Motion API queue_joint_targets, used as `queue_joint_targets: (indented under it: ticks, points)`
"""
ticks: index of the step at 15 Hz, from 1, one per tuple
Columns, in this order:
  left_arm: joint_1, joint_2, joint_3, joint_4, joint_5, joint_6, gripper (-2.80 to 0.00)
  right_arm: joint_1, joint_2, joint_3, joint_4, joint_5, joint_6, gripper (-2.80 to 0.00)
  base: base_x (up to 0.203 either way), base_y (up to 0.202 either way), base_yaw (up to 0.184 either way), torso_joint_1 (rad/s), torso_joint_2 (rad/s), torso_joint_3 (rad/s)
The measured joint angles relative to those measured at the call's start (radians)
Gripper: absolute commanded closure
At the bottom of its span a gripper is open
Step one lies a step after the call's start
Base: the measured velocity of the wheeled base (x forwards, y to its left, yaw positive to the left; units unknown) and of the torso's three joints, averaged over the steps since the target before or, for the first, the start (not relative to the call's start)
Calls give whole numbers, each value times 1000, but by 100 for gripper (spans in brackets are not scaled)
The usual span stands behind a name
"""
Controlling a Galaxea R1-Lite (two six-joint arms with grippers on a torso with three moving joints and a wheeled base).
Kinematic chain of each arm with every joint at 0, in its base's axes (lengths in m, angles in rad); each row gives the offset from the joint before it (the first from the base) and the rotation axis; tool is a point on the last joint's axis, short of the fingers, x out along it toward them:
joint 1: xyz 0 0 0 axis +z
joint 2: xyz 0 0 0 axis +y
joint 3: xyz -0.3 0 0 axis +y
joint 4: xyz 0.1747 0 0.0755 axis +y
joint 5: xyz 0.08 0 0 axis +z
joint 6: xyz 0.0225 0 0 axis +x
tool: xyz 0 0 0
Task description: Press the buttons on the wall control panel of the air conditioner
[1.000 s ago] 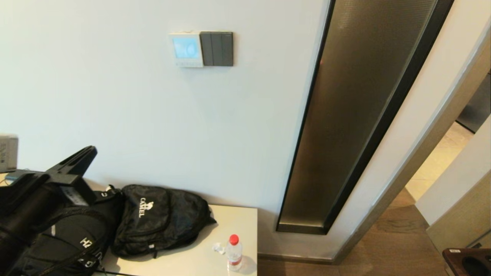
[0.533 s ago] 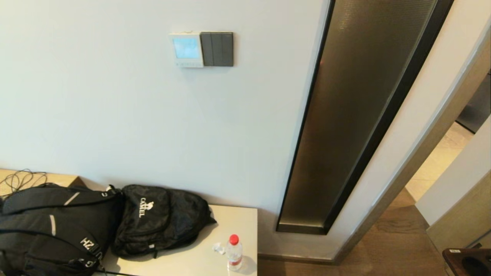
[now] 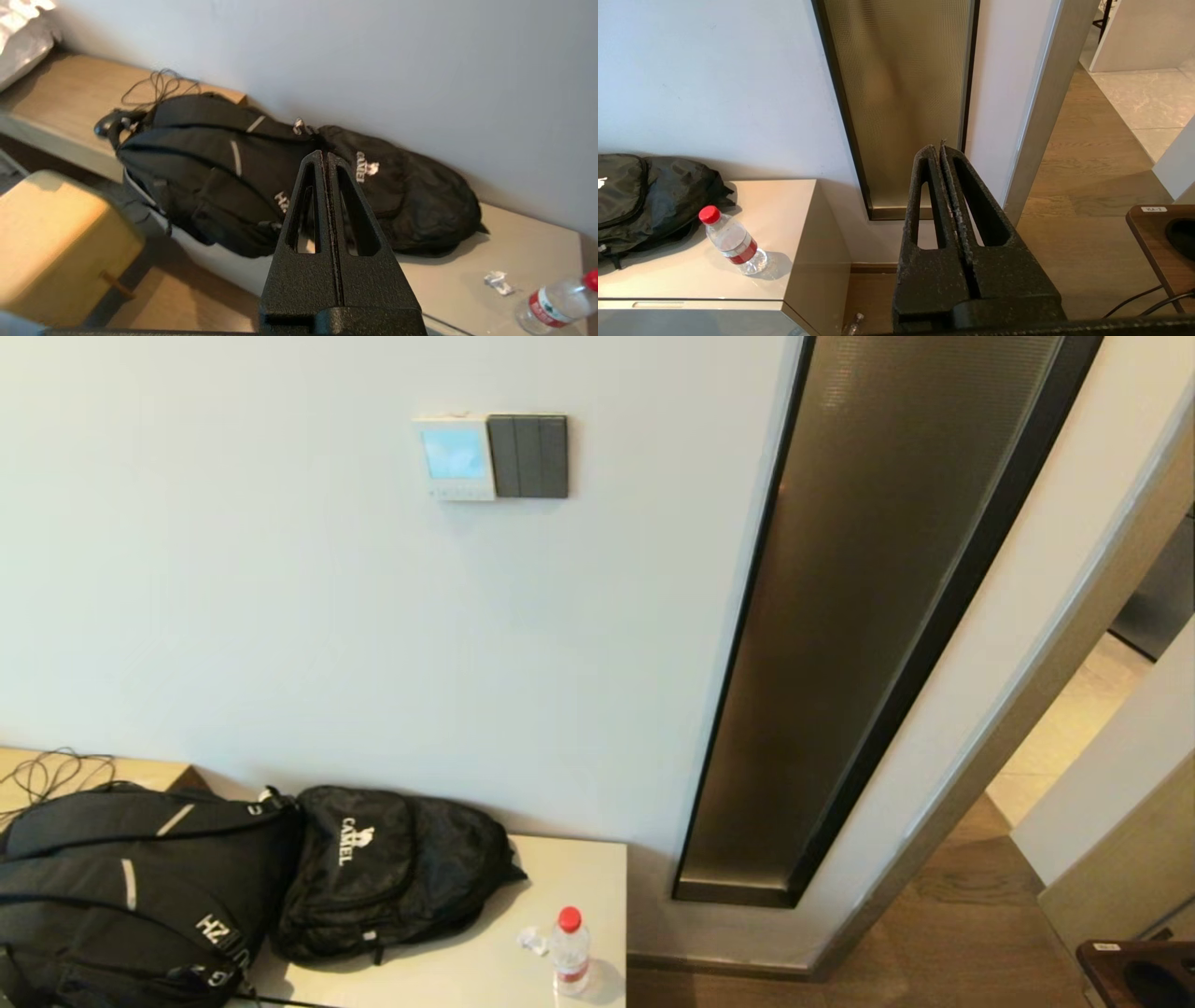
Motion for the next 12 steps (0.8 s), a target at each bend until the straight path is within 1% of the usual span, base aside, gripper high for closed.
queue_joint_targets:
  ticks: [1, 2, 3, 5, 7, 9, 10, 12]
  points:
    - [32, -8, 34, -11, -32, -3, 0, 0, 0, 0, 0, 0, -1, 0, 0, 0, 0, 0, 0, 0]
    - [45, -20, 70, -31, -64, -4, 0, 0, 0, 0, 0, 0, -4, 0, 0, 0, 0, 0, 0, 0]
    - [47, -39, 102, -51, -104, -3, 0, 0, 0, 0, 0, 0, -6, 0, 0, 0, 0, 0, 0, 0]
    - [36, -101, 145, -53, -175, 1, 0, 1, -1, 0, 0, 1, -7, 0, 0, 0, 0, 0, 0, 0]
    - [28, -182, 155, -16, -238, 2, 0, 2, -1, 0, 0, 1, -7, 0, 0, 0, 0, 0, 0, 0]
    - [24, -239, 167, 33, -329, 3, 0, 2, -1, 0, 0, 2, -7, 0, 0, 0, 0, 0, 0, 0]
    - [22, -255, 174, 42, -348, 5, 0, 2, -1, 0, 0, 2, -7, 0, 0, 0, 0, 0, 0, 0]
    - [21, -272, 178, 40, -352, 8, 0, 1, -1, 0, 0, 3, -7, 0, 0, 0, 0, 0, 0, 0]
